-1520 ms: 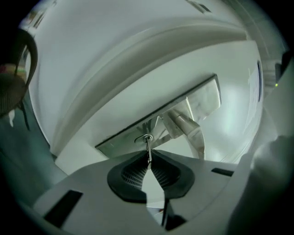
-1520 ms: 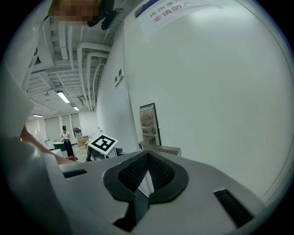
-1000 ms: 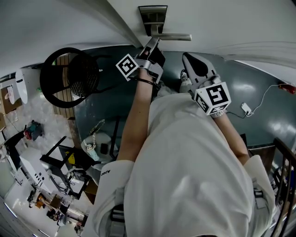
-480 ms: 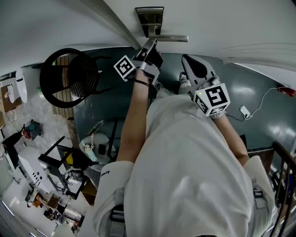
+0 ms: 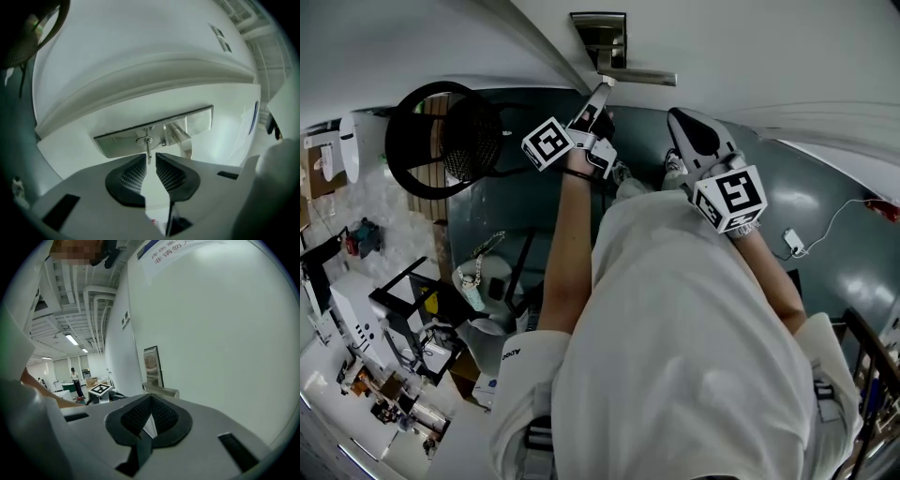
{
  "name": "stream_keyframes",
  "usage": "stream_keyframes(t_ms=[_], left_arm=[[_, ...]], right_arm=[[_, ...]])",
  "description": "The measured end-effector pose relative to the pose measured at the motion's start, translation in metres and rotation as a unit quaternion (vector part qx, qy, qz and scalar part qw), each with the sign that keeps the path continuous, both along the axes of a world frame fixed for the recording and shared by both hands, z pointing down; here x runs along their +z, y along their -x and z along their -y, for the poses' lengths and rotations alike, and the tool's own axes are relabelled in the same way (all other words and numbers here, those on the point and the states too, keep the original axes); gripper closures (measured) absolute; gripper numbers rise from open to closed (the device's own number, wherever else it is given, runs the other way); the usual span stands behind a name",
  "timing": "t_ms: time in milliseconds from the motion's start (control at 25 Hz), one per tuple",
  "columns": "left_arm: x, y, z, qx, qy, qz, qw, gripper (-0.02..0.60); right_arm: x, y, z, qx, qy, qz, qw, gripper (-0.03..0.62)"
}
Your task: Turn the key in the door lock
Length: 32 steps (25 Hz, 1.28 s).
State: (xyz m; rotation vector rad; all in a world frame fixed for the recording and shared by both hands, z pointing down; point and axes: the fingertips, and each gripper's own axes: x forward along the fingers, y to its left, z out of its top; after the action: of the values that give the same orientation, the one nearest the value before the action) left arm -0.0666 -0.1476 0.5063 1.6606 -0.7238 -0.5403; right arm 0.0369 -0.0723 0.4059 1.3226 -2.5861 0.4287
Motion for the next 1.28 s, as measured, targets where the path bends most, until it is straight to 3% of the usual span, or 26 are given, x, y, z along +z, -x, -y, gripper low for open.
stream_keyframes(t_ms=[80, 160, 280, 360, 520, 680, 760, 840, 1000, 1120, 1280], left_arm=[[0.001, 0.003, -0.007, -0.001, -0.015, 0.087, 0.9961, 0.523], [0.002, 0.004, -0.010, -0.002, -0.028, 0.166, 0.9857, 0.523], [-0.004, 0.000, -0.014, -0.001, -0.057, 0.272, 0.9607, 0.523], [-0.007, -0.006, -0.017, 0.002, -0.075, 0.339, 0.9377, 0.523], [-0.006, -0.012, -0.021, 0.003, -0.103, 0.473, 0.8752, 0.523], [-0.010, -0.013, -0.020, -0.015, -0.112, 0.567, 0.8158, 0.523], [-0.011, -0.014, -0.016, -0.021, -0.119, 0.611, 0.7820, 0.504], [-0.006, -0.018, -0.010, -0.017, -0.127, 0.648, 0.7511, 0.474], [0.004, -0.027, 0.001, -0.001, -0.120, 0.700, 0.7043, 0.454], [0.006, -0.027, 0.009, -0.004, -0.110, 0.740, 0.6635, 0.454], [0.008, -0.025, 0.017, -0.005, -0.097, 0.795, 0.5986, 0.454]], right_arm=[[-0.004, -0.005, 0.002, -0.009, -0.001, 0.003, 1.000, 0.602], [-0.010, -0.010, 0.004, -0.021, -0.003, 0.006, 1.000, 0.602], [-0.013, -0.013, 0.003, -0.043, -0.006, 0.009, 0.999, 0.602], [-0.013, -0.014, 0.001, -0.056, -0.008, 0.012, 0.998, 0.602], [-0.012, -0.018, -0.007, -0.078, -0.013, 0.015, 0.997, 0.602], [-0.012, -0.033, -0.011, -0.088, -0.014, 0.016, 0.996, 0.602], [-0.009, -0.043, -0.011, -0.087, -0.011, 0.016, 0.996, 0.602], [-0.004, -0.054, -0.011, -0.085, -0.005, 0.016, 0.996, 0.602], [0.001, -0.071, -0.013, -0.086, -0.001, 0.016, 0.996, 0.602], [0.003, -0.079, -0.010, -0.092, 0.000, 0.017, 0.996, 0.602], [0.005, -0.087, -0.005, -0.101, 0.006, 0.016, 0.995, 0.602]])
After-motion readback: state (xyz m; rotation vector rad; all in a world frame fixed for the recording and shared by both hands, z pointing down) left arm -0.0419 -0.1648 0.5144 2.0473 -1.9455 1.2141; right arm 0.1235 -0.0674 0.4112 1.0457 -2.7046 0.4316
